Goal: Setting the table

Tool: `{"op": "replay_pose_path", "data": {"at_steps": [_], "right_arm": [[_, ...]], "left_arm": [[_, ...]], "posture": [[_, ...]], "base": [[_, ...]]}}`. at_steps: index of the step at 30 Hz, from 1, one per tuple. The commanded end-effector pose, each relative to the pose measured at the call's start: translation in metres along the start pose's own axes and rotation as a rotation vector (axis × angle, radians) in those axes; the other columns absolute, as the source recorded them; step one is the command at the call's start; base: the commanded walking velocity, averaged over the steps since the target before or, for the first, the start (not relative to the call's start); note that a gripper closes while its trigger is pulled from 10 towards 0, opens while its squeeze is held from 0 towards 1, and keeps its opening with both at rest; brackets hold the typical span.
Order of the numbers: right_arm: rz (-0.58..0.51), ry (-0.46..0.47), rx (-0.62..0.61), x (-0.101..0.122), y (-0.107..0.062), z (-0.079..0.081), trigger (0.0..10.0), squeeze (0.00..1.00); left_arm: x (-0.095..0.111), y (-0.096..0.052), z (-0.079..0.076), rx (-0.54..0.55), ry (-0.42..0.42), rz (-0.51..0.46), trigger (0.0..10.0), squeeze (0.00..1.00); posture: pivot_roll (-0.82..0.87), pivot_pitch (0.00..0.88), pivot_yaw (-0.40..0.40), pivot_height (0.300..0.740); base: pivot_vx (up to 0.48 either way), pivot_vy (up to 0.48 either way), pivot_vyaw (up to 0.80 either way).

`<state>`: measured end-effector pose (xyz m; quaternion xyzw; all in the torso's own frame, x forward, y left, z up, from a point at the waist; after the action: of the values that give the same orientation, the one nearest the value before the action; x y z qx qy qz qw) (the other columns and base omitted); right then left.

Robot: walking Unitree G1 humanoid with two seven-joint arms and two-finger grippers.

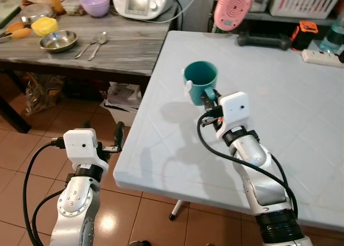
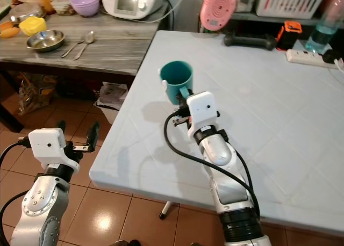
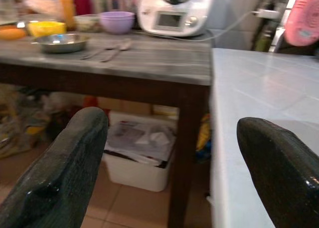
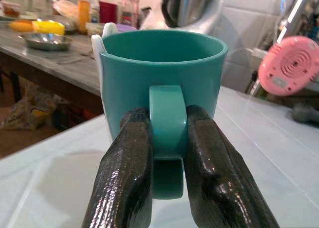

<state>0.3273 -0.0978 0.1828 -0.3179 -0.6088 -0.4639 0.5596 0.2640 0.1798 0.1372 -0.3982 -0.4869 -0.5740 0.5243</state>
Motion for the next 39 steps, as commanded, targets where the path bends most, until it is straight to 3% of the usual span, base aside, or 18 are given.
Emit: {"op": "replay_pose_path", "data": {"at_steps": [1, 14, 39], "right_arm": [[-0.012, 0.004, 0.016, 0.002, 0.003, 0.001, 10.0, 0.0], [-0.003, 0.021, -0.01, -0.004, 0.001, 0.001, 10.0, 0.0], [-0.014, 0.014, -0.059, -0.009, 0.0, -0.002, 10.0, 0.0]], "left_arm": [[-0.003, -0.003, 0.008, 0.041, 0.028, 0.015, 10.0, 0.0], [-0.003, 0.002, 0.011, 0.071, 0.046, 0.024, 10.0, 0.0], [-0.003, 0.005, 0.009, 0.019, 0.043, 0.028, 10.0, 0.0]], "posture": [[-0.07, 0.079, -0.007, 0.74], [-0.07, 0.081, 0.02, 0.74], [-0.07, 0.067, 0.049, 0.74]], "base": [[0.0, 0.0, 0.0], [0.0, 0.0, -0.43], [0.0, 0.0, 0.0]]}}
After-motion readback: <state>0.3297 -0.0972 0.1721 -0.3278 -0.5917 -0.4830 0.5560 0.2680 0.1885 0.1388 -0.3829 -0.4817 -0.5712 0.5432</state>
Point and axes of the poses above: a point about 5 cm out from each wrist's last joint towards the gripper, its own y axis pointing out of the wrist towards the gripper, its own x axis along the axis of the wrist's last joint, z = x × y, the point moved 1 cm from there along y, pointing out of the wrist towards the gripper, and after that the axes turned 15 degrees about y, right-handed, at the moved point
